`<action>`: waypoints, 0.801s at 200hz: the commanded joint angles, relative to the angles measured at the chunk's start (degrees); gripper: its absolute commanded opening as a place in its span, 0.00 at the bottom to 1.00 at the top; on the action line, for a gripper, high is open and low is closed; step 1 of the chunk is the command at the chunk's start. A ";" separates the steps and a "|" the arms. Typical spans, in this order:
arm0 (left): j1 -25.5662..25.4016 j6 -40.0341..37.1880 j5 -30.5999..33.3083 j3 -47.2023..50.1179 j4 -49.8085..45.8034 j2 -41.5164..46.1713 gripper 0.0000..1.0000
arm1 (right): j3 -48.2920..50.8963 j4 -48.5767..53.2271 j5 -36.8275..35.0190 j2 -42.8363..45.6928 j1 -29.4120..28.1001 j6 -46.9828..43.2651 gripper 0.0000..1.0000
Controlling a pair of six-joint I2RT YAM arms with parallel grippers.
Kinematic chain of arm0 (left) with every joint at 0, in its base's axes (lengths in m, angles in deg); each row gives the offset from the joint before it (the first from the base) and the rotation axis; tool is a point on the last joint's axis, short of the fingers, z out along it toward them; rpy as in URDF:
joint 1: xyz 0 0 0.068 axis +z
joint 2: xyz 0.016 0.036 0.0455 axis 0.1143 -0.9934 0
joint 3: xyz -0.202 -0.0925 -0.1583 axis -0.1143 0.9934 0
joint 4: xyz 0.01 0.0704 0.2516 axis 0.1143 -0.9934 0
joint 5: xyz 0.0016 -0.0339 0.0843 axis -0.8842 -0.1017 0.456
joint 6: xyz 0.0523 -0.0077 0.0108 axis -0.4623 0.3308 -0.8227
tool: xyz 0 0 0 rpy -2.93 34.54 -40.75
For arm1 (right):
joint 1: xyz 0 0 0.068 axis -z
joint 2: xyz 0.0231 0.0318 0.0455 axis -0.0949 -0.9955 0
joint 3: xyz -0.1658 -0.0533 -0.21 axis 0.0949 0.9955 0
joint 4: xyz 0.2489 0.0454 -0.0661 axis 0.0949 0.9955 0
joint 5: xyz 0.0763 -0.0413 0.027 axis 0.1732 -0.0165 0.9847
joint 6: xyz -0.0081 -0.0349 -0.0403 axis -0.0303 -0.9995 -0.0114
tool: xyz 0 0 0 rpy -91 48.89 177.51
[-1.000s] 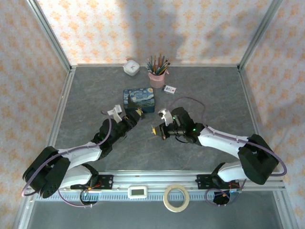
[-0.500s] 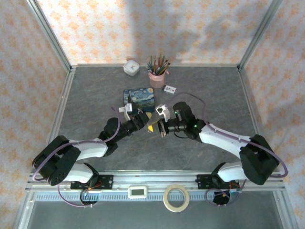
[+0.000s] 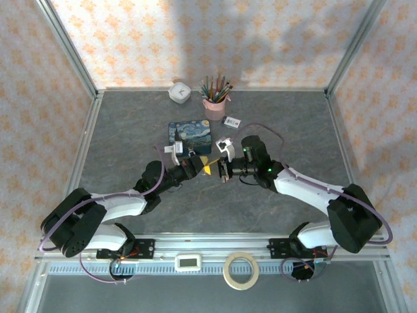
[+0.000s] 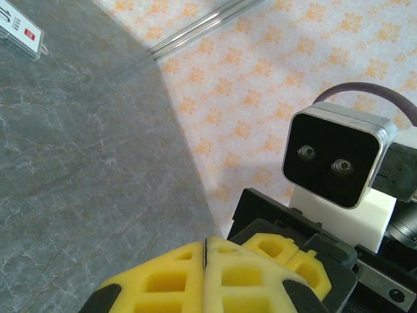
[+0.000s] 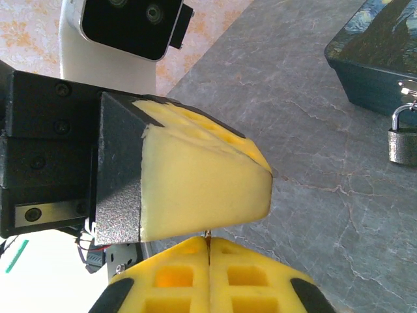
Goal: Unlock the padlock with the key
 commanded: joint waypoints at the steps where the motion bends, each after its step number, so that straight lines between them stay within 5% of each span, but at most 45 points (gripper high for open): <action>1: -0.44 -1.37 0.88 -2.02 -0.39 1.74 0.00 | -1.35 -1.29 -1.33 1.36 0.29 0.07 0.14; 20: -0.44 -2.20 3.15 -2.16 -1.95 2.92 0.00 | -0.34 -0.93 -3.54 4.10 1.86 0.30 0.35; 42: -0.52 -3.13 5.77 -2.25 -2.68 4.27 0.00 | 3.46 -7.08 -2.95 8.51 5.11 4.41 0.45; 104: -2.16 -1.70 7.93 -2.47 3.72 2.64 0.00 | 13.57 -37.67 -2.77 7.34 4.70 24.04 0.46; 160: -3.50 -0.13 8.23 -2.69 8.95 0.04 0.00 | 13.36 -40.20 -4.31 3.90 1.61 24.77 0.42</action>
